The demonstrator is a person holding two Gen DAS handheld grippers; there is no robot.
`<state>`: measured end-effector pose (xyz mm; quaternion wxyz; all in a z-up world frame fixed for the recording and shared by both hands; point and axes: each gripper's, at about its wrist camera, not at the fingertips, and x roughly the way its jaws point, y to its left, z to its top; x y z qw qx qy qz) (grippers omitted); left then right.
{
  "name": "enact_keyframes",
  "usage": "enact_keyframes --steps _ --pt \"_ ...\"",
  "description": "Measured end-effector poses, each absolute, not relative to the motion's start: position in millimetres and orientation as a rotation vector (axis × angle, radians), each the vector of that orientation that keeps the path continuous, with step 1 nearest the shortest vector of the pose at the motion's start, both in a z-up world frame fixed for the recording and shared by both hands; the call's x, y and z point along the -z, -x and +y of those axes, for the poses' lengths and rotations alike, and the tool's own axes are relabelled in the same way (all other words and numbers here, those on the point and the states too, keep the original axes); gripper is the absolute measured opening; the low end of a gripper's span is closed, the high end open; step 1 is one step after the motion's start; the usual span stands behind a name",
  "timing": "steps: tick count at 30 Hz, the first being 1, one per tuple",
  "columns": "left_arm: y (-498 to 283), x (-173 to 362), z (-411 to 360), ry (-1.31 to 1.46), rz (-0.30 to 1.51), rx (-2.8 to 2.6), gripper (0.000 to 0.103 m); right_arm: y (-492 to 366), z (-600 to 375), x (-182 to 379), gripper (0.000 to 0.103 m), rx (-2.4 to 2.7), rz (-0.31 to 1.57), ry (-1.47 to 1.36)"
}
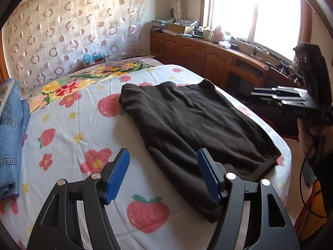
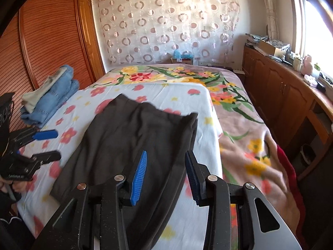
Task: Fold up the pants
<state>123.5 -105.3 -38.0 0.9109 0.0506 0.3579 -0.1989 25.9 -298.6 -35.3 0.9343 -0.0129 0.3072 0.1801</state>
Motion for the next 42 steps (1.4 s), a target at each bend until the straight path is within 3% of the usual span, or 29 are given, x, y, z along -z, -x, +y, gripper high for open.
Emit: enact_keyframes --steps 23,28,31,33,35,36,37,39,42 --pt "-76 67 -114 -0.096 0.810 0.497 0.068 43 -310 64 0.039 -0.334 0.714 -0.085" --pt "-69 69 -122 -0.110 0.816 0.533 0.060 43 -312 68 0.039 -0.338 0.728 -0.106" --pt "-69 72 -125 -0.118 0.821 0.544 0.050 42 -312 70 0.039 -0.344 0.734 -0.116" --pt "-71 74 -125 -0.115 0.826 0.555 0.032 41 -307 70 0.039 -0.349 0.736 -0.115" --pt "-70 73 -125 -0.114 0.818 0.560 0.022 42 -304 70 0.039 -0.356 0.733 -0.112" --pt "-68 72 -125 -0.115 0.811 0.561 0.019 42 -304 70 0.035 -0.361 0.728 -0.110" --pt "-67 70 -125 -0.112 0.803 0.564 0.018 42 -302 70 0.024 -0.368 0.723 -0.106" --pt "-65 65 -122 -0.102 0.787 0.570 0.018 42 -300 68 0.012 -0.379 0.712 -0.099" --pt "-64 61 -119 -0.096 0.781 0.571 0.018 48 -299 65 0.007 -0.388 0.685 -0.097"
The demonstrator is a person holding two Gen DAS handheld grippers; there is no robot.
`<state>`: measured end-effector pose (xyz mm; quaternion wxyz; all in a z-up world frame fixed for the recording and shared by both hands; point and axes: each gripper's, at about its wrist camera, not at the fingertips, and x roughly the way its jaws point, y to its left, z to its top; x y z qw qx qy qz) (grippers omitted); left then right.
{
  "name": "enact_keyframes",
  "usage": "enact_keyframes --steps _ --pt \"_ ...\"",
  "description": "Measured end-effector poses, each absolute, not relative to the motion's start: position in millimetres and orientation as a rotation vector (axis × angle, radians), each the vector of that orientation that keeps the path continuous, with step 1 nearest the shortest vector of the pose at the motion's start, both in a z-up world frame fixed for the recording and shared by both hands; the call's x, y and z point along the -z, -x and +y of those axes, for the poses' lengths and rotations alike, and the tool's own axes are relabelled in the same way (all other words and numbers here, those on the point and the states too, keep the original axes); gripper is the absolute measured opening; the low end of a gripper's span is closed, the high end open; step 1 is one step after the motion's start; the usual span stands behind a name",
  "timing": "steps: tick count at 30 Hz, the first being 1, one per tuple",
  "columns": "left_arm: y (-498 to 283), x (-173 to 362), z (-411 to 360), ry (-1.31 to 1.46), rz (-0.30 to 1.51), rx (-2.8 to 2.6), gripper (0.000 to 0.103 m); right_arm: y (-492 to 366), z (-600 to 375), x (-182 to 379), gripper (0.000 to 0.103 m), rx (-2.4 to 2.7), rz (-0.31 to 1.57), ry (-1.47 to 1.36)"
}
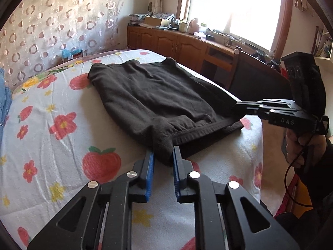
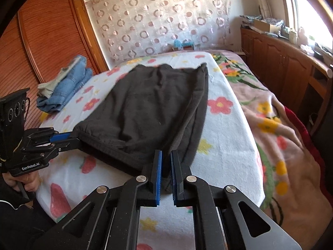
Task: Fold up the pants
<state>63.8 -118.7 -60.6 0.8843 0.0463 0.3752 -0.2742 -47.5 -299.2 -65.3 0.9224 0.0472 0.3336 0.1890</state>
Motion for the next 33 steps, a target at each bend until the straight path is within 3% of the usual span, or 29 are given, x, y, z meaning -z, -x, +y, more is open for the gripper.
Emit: enact_keyframes --steps 13,15,16,21,33 --pt "-68 77 -115 -0.091 0.836 0.557 0.018 57 -295 76 0.007 -0.355 0.718 -0.073" --pt "-69 79 -115 -0.087 0.839 0.556 0.018 56 -293 77 0.017 -0.350 0.730 -0.062" --pt "-69 79 -114 -0.083 0.838 0.557 0.018 54 -293 78 0.027 -0.336 0.739 -0.052" --pt "-69 80 -114 -0.079 0.836 0.557 0.018 48 -288 75 0.038 -0.307 0.744 -0.057" --pt "-68 80 -113 -0.074 0.831 0.555 0.019 44 -276 84 0.039 -0.297 0.744 -0.039"
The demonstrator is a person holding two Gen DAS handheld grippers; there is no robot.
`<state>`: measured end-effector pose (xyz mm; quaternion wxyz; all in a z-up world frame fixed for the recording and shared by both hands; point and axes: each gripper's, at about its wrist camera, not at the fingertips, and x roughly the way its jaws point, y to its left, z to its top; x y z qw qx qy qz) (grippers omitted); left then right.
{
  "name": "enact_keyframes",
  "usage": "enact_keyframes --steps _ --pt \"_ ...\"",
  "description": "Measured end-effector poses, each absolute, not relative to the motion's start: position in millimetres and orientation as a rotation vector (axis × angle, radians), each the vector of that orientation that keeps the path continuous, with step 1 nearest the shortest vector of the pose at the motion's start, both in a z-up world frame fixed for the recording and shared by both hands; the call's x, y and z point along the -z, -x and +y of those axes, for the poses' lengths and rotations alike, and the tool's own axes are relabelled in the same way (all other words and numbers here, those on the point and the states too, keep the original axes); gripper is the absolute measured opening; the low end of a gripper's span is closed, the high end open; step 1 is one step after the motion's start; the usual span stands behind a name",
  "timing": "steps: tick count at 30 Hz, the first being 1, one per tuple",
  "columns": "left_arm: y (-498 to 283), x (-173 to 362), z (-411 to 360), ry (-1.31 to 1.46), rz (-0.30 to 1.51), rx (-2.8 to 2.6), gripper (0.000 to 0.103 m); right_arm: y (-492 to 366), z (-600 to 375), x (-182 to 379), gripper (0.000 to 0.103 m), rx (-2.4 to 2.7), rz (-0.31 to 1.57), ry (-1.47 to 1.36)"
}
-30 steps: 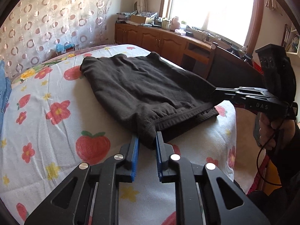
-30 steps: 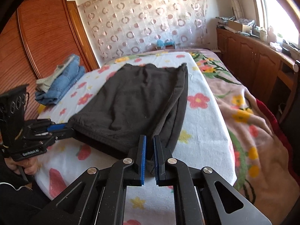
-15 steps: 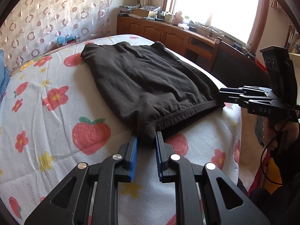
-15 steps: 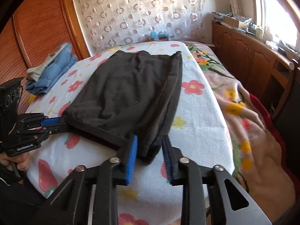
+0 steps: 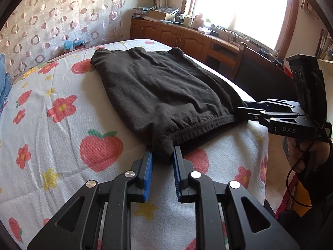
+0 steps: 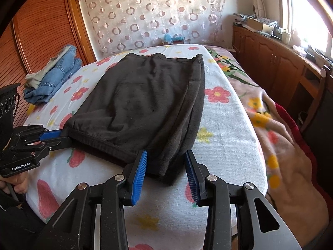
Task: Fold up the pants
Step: 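Lift the folded shorts with both tools and fold them over again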
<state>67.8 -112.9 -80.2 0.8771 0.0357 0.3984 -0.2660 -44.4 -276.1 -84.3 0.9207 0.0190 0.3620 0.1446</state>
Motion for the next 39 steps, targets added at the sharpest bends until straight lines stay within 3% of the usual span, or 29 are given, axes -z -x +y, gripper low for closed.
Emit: enact_keyframes --steps 3,5,11,18,29,39 --pt "-68 80 -113 -0.074 0.831 0.555 0.019 45 -276 85 0.037 -0.300 0.744 -0.039" --pt "-68 80 -113 -0.075 0.831 0.555 0.019 45 -277 86 0.026 -0.326 0.746 -0.050" --pt "-66 77 -116 -0.094 0.810 0.553 0.014 46 -281 87 0.011 -0.367 0.737 -0.078" --pt "-65 30 -107 -0.074 0.698 0.556 0.013 50 -283 64 0.010 -0.395 0.659 -0.080" --pt "-63 -72 -67 -0.055 0.492 0.505 0.013 66 -267 -42 0.010 -0.466 0.410 -0.008" --pt "-47 -117 -28 -0.054 0.385 0.441 0.012 90 -229 -103 0.010 -0.560 0.293 0.062"
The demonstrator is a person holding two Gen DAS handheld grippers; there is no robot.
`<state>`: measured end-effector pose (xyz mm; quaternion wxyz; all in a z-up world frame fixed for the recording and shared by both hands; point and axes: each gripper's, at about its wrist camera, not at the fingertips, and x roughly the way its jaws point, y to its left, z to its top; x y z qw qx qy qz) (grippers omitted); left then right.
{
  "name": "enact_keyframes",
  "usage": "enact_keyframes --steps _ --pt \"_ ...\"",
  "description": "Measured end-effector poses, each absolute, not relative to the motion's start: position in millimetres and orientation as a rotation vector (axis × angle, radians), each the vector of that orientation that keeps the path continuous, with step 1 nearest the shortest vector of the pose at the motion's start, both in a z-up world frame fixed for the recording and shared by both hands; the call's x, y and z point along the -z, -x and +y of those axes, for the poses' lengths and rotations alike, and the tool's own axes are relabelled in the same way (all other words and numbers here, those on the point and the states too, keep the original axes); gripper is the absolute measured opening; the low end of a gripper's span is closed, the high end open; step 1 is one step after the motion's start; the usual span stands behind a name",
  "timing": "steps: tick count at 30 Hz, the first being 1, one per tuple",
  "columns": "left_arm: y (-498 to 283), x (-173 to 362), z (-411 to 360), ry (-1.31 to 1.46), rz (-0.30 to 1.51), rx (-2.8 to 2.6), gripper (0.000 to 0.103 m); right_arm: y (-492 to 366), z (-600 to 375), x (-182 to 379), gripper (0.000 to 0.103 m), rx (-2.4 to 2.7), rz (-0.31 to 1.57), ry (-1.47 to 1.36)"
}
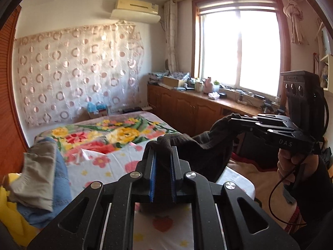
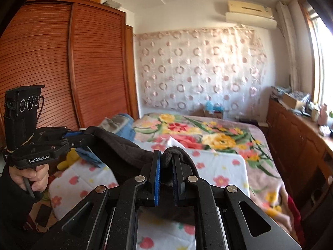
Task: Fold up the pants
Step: 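Lift the folded shorts with both tools and fold them over again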
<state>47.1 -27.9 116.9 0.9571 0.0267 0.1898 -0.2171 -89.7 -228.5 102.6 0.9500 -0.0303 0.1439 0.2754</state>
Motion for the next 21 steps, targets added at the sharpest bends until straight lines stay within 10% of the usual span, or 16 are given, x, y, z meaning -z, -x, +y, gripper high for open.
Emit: enact_keyframes --steps 21 --pt "-189 -78 19 -0.049 0.498 0.264 0.012 -108 -190 -117 0.009 -0.612 0.437 0.087"
